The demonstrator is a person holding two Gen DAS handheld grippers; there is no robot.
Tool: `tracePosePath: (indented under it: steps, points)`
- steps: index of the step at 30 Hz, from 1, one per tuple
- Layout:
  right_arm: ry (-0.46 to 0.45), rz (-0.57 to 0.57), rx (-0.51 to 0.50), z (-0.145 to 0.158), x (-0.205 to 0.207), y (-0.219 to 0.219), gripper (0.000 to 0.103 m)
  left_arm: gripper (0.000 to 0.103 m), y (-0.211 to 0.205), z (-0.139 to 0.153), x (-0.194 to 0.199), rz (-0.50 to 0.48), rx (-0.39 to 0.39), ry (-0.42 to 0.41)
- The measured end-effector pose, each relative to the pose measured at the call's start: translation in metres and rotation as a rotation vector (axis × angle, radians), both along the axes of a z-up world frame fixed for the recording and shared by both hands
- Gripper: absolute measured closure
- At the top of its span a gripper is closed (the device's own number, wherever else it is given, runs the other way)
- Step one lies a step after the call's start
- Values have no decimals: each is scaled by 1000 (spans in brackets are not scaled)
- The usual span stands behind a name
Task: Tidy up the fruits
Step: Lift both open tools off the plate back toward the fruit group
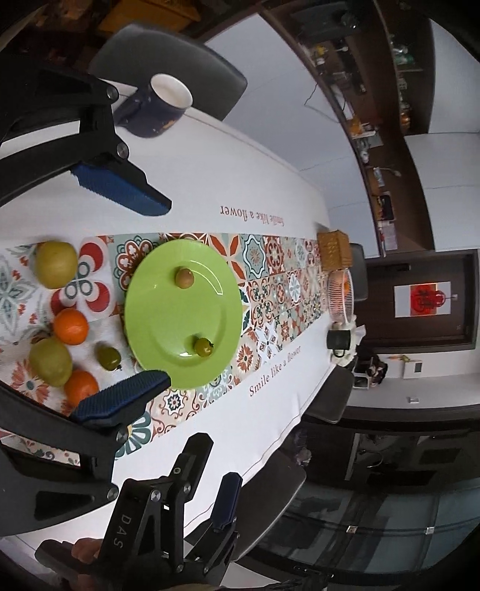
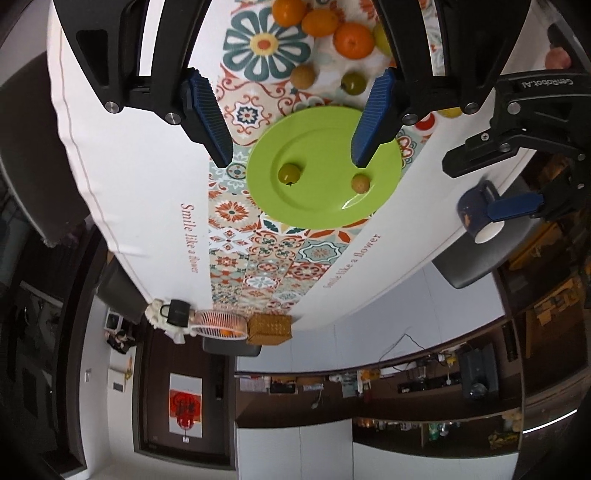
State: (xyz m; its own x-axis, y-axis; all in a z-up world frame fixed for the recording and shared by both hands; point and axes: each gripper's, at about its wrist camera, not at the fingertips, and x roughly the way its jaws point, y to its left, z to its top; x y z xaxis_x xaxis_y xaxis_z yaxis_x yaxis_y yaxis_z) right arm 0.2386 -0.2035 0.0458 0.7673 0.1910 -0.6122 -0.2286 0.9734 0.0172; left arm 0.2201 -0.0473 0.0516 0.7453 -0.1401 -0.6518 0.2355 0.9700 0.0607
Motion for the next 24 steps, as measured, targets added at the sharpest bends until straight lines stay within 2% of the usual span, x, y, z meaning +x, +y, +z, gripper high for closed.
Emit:
tracePosePath:
  steps: [13, 24]
  points:
    - [-31, 27, -59, -4, -56, -6, 36, 12, -6, -4, -58, 12, 4, -16]
    - [64, 51, -82, -35, -72, -16, 36, 12, -21, -42, -65, -10, 19, 104]
